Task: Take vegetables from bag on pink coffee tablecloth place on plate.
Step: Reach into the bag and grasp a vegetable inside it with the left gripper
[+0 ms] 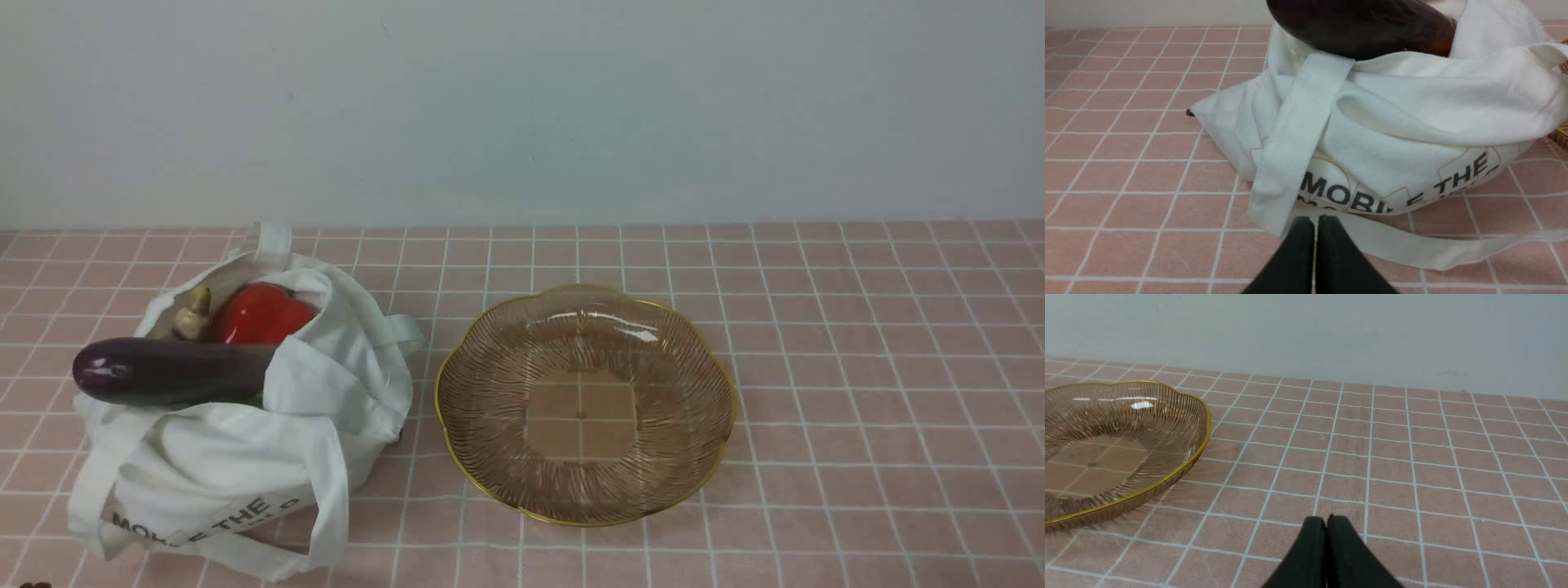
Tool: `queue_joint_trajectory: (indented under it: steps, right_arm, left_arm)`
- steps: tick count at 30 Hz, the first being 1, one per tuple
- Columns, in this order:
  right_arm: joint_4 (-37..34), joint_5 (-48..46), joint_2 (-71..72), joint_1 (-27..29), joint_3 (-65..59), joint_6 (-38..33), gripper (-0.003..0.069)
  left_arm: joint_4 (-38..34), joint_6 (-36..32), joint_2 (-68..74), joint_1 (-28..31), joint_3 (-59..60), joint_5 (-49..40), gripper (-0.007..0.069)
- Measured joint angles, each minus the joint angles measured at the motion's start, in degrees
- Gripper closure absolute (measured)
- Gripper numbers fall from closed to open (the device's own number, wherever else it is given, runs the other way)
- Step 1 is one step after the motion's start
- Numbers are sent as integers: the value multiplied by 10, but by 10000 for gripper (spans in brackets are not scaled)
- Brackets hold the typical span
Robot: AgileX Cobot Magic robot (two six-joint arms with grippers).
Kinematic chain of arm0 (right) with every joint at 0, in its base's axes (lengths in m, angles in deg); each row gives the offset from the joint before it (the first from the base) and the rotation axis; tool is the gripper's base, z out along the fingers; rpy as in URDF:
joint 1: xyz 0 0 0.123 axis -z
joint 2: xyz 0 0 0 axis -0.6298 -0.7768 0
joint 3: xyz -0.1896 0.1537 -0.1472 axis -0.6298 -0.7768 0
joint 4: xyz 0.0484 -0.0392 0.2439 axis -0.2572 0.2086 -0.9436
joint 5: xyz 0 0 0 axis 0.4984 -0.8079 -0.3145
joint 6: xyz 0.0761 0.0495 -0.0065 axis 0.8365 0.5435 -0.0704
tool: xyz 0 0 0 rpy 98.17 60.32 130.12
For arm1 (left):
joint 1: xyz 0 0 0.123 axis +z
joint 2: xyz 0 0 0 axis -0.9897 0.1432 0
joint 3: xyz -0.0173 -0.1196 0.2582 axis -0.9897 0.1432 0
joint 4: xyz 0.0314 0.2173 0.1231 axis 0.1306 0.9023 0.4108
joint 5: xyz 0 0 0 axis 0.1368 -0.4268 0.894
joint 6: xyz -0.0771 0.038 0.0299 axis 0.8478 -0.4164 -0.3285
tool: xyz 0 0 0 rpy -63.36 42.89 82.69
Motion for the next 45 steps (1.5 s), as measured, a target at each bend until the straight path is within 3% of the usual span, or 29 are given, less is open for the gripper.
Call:
queue_joint_trajectory:
  steps: [27, 35, 38, 40, 43, 45]
  right_arm:
    - [0, 0, 0, 0, 0, 0, 673]
    - [0, 0, 0, 0, 0, 0, 673]
    - [0, 0, 0, 0, 0, 0, 673]
    - [0, 0, 0, 0, 0, 0, 673]
    - [0, 0, 0, 0, 0, 0, 673]
    - [0, 0, 0, 0, 0, 0, 673]
  left_arm:
    - [14, -4, 0, 0, 0, 4, 629]
    - [-21, 21, 0, 0, 1, 154, 629]
    - [-26, 23, 0, 0, 1, 308, 629]
    - [-44, 30, 0, 0, -1, 366, 629]
    - [-83, 39, 15, 0, -24, 355, 629]
    - [-108, 40, 64, 0, -77, 294, 629]
